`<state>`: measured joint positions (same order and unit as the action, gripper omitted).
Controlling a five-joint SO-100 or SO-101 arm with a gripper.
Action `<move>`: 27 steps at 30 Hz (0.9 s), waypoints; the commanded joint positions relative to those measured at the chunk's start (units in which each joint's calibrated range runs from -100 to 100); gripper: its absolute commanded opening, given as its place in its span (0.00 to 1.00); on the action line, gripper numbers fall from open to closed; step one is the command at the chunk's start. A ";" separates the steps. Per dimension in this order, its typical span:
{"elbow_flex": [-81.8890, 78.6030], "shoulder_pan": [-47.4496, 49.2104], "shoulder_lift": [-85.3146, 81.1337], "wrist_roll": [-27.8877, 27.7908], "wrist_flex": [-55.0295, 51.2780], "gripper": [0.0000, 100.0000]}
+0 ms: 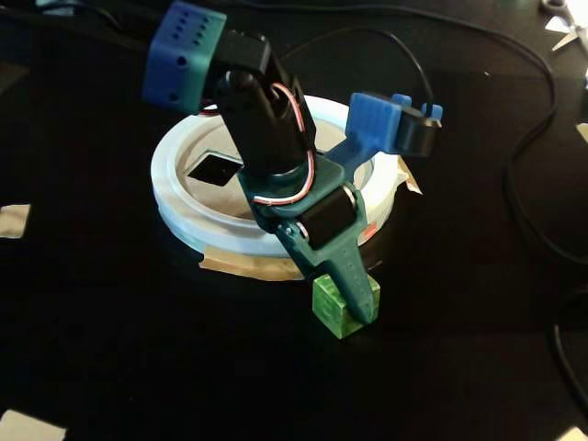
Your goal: Pick up the square block and drop it in corresponding square shaped hole
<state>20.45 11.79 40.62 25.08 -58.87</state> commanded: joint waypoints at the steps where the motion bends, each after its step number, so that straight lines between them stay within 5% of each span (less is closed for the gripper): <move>1: 5.05 0.82 -2.15 0.44 0.52 0.45; 6: 4.96 0.95 -3.85 0.39 0.42 0.30; 21: 4.96 1.82 -21.67 0.05 -11.82 0.30; 27: 3.96 9.31 -30.54 0.39 -26.07 0.30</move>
<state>20.45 14.79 20.73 25.08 -76.62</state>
